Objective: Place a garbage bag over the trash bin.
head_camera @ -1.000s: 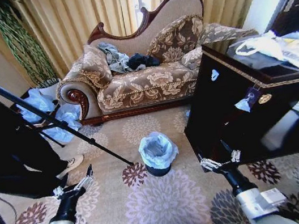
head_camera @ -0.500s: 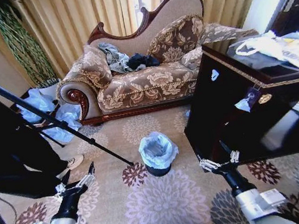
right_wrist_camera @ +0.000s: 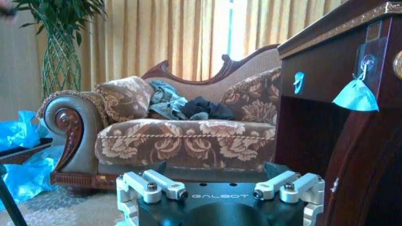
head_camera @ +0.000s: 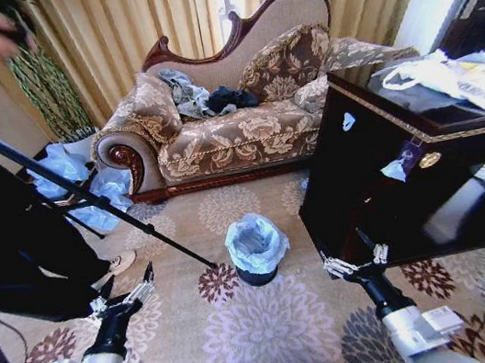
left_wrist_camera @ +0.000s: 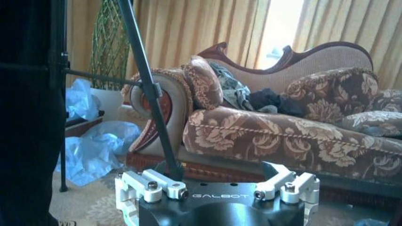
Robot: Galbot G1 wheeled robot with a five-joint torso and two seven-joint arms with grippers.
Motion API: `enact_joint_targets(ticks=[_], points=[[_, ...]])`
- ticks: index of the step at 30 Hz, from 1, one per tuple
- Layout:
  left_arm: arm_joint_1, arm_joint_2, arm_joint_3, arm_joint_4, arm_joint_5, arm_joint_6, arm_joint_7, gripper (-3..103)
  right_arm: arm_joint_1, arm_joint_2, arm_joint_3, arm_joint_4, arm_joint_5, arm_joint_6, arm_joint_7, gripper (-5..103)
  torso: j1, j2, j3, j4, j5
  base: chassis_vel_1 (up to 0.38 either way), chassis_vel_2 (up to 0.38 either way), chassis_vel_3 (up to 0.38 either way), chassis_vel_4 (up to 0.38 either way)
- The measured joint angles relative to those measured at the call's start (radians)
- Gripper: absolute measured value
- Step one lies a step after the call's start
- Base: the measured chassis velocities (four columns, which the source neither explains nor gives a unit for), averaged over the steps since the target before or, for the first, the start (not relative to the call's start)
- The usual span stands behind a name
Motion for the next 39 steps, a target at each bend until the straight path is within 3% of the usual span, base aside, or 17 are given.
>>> enact_joint_targets(ticks=[39], points=[[0.000, 0.000, 0.000, 0.000, 0.000, 0.001, -0.001, 100, 0.000, 0.000, 0.000, 0.000, 0.001, 0.000, 0.001, 100, 0.000, 0.000, 0.000, 0.0000, 0.0000, 0.000, 0.000, 0.000, 0.000]])
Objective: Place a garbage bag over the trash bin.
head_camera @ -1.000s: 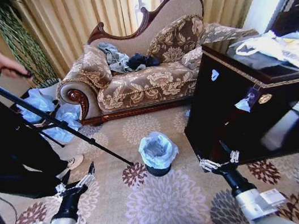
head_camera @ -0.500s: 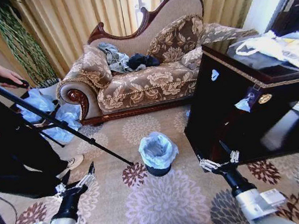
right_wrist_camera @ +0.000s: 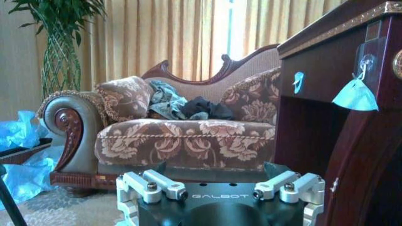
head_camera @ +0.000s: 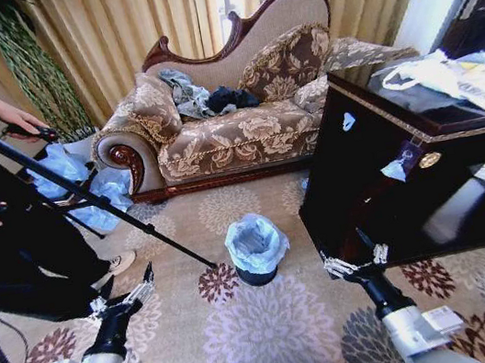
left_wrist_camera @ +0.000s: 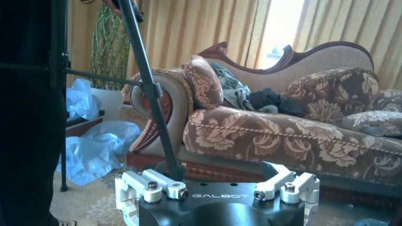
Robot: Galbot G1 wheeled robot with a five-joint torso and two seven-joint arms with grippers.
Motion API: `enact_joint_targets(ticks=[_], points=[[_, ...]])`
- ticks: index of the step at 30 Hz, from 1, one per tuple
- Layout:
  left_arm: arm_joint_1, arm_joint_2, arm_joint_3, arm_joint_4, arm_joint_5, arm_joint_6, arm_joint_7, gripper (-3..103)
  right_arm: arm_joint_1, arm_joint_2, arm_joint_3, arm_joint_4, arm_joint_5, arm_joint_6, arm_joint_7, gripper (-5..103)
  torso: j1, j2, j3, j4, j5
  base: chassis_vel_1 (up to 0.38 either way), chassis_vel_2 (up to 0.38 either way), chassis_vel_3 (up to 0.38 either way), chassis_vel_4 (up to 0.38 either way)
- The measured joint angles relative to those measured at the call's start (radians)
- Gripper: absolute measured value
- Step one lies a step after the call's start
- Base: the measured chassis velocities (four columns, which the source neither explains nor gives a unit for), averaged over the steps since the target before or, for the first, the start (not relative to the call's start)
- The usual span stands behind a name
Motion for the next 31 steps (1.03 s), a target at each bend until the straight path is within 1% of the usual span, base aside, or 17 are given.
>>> enact_joint_targets(ticks=[31], points=[[0.000, 0.000, 0.000, 0.000, 0.000, 0.000, 0.000, 100, 0.000, 0.000, 0.000, 0.000, 0.000, 0.000, 0.000, 100, 0.000, 0.000, 0.000, 0.0000, 0.0000, 0.000, 0.000, 0.000, 0.000]])
